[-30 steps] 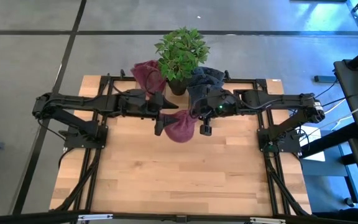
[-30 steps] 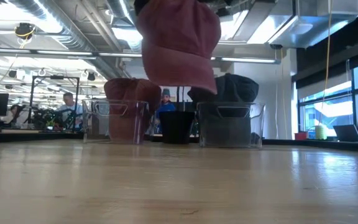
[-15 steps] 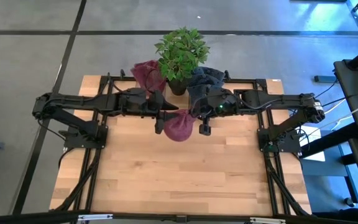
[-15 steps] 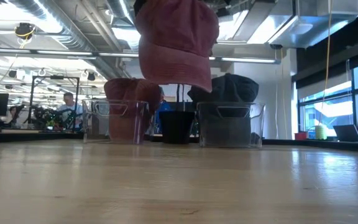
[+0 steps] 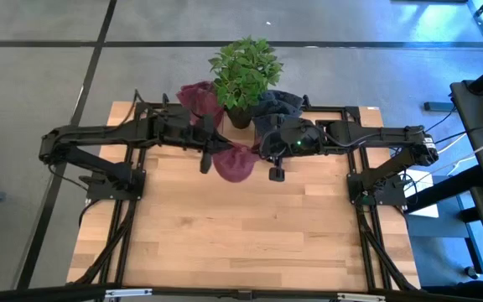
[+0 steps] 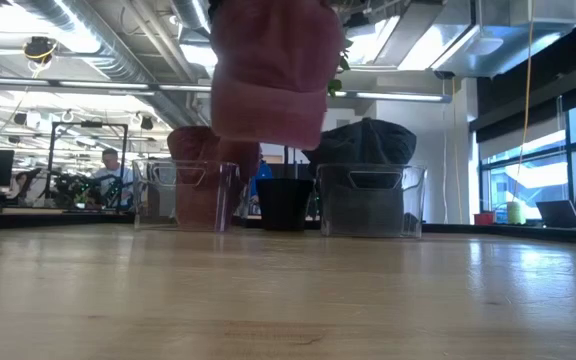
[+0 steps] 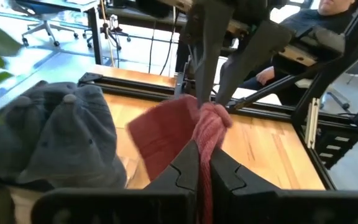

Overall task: Pick & Place hat
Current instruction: Put the red cap into the left transparent bin

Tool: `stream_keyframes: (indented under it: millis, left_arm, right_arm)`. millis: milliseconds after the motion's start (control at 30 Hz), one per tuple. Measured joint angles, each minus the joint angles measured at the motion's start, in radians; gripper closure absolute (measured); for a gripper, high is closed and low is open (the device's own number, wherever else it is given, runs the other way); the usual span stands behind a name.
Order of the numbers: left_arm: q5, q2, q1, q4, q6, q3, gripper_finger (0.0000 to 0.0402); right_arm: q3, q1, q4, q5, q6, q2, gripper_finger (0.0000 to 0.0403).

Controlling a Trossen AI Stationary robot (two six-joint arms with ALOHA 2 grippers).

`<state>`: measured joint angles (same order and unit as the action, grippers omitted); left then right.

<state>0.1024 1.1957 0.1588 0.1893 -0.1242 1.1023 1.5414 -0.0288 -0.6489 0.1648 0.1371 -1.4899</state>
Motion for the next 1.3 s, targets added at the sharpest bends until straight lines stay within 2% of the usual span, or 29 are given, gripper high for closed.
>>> stream_keyframes:
  millis: [167, 333, 533, 667, 800, 1067, 1200, 1300]
  left_arm:
    - [0.046, -0.082, 0.066, 0.101, 0.056, 0.000, 0.0398]
    - [0.048, -0.175, 0.139, 0.181, 0.100, 0.000, 0.0398]
    - [0.055, -0.262, 0.246, 0.288, 0.210, 0.000, 0.0398]
    - [0.176, -0.284, 0.343, 0.307, 0.311, 0.000, 0.0398]
    - [0.255, -0.281, 0.453, 0.334, 0.408, 0.000, 0.0398]
    - [0.499, -0.236, 0.693, 0.345, 0.508, 0.000, 0.0398]
    - [0.615, -0.169, 0.777, 0.331, 0.545, 0.000, 0.0398]
    - [0.640, -0.113, 0.824, 0.330, 0.566, 0.000, 0.0398]
  right_arm:
    - [0.000, 0.000, 0.013, 0.012, 0.024, 0.007, 0.0322]
    - [0.000, 0.007, 0.036, 0.126, 0.025, 0.008, 0.0298]
    - [0.000, 0.043, 0.038, 0.107, -0.063, 0.008, 0.0223]
    - [0.000, 0.064, 0.049, 0.113, -0.102, 0.008, 0.0170]
    - [0.000, 0.080, 0.055, 0.114, -0.137, 0.008, 0.0146]
    - [0.000, 0.086, 0.054, 0.142, -0.194, 0.008, 0.0142]
    - [0.000, 0.086, 0.054, 0.158, -0.215, 0.008, 0.0142]
    - [0.000, 0.086, 0.054, 0.158, -0.229, 0.007, 0.0142]
